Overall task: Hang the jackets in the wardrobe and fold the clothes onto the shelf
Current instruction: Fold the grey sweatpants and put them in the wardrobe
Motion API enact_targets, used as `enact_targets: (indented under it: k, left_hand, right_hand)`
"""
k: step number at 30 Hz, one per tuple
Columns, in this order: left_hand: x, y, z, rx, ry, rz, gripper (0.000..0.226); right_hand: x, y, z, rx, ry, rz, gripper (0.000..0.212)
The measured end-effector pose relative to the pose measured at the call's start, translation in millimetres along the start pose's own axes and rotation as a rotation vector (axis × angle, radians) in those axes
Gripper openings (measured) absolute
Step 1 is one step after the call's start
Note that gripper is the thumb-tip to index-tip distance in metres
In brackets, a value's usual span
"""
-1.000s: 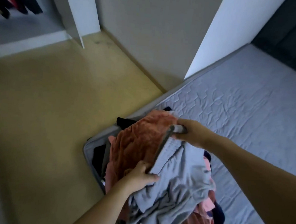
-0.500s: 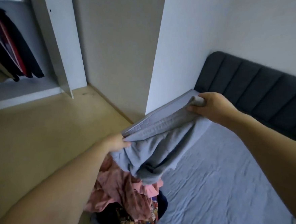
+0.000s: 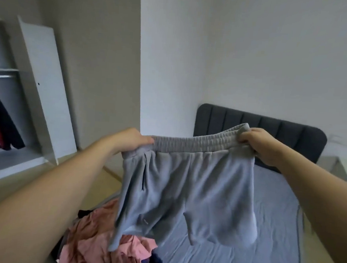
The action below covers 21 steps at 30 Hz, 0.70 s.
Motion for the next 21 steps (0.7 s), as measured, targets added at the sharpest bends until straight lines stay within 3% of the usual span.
enact_targets:
  k: [6, 9, 11, 16, 21]
  left_hand:
    - [-85.9, -36.0, 76.6, -0.193, 0.012, -0.066, 0.028]
    - [-113.1, -45.2, 98.0, -0.058, 0.132, -0.178, 0.029]
    - [-123.5, -51.3, 105.8, -0.068, 0.265, -0.217, 0.024]
    - [-140.5, -62.0, 121.0, -0.383, 0.429, -0.321, 0.018]
    - [-172.9, -74.6, 175.9, -0.659, 0.42, -0.266, 0.015]
  right_hand:
    - [-22.9, 111.9, 32.7, -0.216, 0.166, 0.14, 0.016]
    - [-33.9, 139.2, 29.3, -0.29, 0.147, 0.165, 0.034]
    - [-40.3, 143.1, 29.2, -0.316, 0.183, 0.18, 0.03]
    - [-55.4, 144.2, 46.4, 0.012, -0.011, 0.144, 0.019]
    - [-78.6, 162.6, 54.5, -0.015, 0.245, -0.039, 0.038]
Point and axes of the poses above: each hand's wrist, its own x-axis towards the middle knuckle, its own y-axis out of the back of the hand, z = x × y, the point moved 2 cm from there along x, towards the middle knuckle, and after that the axes turned 11 degrees about z, right-handed, at the moved point
